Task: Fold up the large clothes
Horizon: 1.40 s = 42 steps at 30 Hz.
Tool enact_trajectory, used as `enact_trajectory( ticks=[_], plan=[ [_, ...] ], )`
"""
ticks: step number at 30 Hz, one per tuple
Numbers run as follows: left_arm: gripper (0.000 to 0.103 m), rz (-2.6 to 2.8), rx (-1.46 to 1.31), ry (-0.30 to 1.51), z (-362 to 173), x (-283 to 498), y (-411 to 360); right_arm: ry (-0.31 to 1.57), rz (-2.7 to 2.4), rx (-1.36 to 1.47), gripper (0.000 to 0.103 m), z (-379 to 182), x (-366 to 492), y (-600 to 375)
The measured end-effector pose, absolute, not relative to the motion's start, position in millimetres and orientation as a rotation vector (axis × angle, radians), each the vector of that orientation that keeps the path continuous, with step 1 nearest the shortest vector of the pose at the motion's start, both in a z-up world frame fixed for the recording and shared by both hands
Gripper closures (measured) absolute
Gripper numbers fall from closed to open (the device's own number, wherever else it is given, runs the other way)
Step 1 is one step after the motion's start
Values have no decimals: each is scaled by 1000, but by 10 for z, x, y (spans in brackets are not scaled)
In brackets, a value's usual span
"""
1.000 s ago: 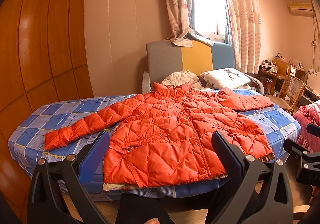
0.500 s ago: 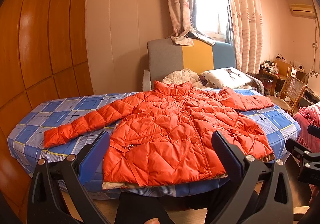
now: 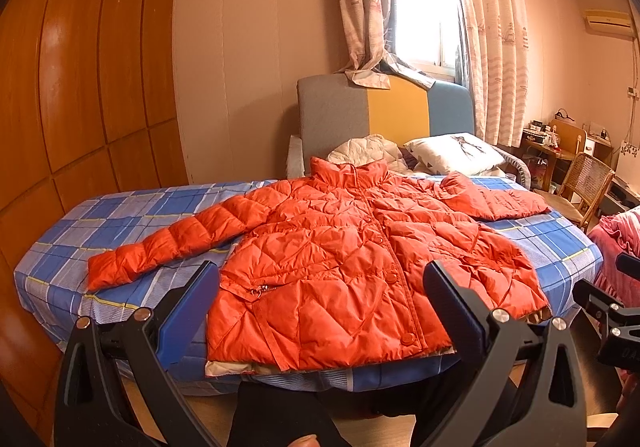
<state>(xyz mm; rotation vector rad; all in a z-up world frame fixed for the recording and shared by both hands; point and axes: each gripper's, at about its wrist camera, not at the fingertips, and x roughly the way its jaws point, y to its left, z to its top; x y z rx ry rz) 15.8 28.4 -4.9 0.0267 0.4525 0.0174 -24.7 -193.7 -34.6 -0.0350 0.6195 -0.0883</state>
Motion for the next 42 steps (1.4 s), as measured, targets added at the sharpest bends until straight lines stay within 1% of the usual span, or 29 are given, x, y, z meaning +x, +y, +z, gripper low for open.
enact_trajectory(
  ticks=[9,14,16,22,32,36,39,40,42],
  plan=[
    [2,29,-26,538,-288,432,457,694,-90,34,3,-571,3,-2130],
    [2,-11,-52,600,-402,737,485,761,-133,158,3,-672,457,-2493],
    [2,-43,-78,626,-449,905,500,775,-170,175,3,-719,630,-2643],
    [2,9,-35,676,-606,1355,511,838,-295,183,3,-953,1191,-3108],
    [2,31,-20,780,-870,2105,499,928,-480,299,3,-1401,2292,-4067],
    [2,25,0,783,-917,2339,388,956,-556,359,9,-1546,2705,-4476],
    [2,30,6,798,-977,2516,346,963,-606,381,11,-1610,2962,-4703],
    [2,30,3,803,-989,2566,341,965,-615,385,14,-1627,3039,-4759],
    [2,37,5,813,-1038,2679,313,972,-651,385,14,-1664,3217,-4907]
  ],
)
